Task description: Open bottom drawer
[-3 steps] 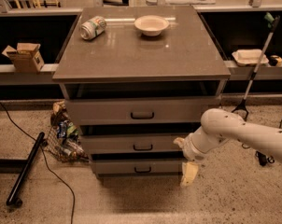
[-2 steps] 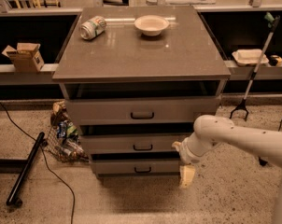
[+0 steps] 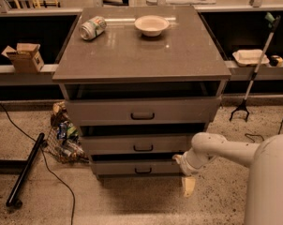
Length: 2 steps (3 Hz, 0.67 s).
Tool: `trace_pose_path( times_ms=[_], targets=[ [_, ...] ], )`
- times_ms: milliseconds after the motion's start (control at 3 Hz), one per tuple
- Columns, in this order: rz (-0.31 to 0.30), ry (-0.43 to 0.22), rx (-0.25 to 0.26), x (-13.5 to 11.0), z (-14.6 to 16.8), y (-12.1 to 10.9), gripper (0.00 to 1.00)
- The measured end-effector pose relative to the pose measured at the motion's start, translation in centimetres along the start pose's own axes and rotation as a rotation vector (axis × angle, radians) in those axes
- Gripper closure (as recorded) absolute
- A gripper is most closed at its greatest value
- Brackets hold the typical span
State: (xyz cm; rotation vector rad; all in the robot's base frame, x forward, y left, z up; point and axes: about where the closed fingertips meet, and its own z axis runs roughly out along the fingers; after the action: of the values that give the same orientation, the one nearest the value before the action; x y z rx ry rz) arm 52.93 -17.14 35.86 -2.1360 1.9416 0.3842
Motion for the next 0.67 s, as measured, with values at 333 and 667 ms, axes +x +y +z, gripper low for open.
trace_pose_path(
  times_ms=[333,667],
  targets=[
    [0.018,-0.048,-0.006,2.54,4.93,-0.66,0.00],
    [0.017,-0.046,-0.023,2.61,5.67,-0.84,0.00]
  ],
)
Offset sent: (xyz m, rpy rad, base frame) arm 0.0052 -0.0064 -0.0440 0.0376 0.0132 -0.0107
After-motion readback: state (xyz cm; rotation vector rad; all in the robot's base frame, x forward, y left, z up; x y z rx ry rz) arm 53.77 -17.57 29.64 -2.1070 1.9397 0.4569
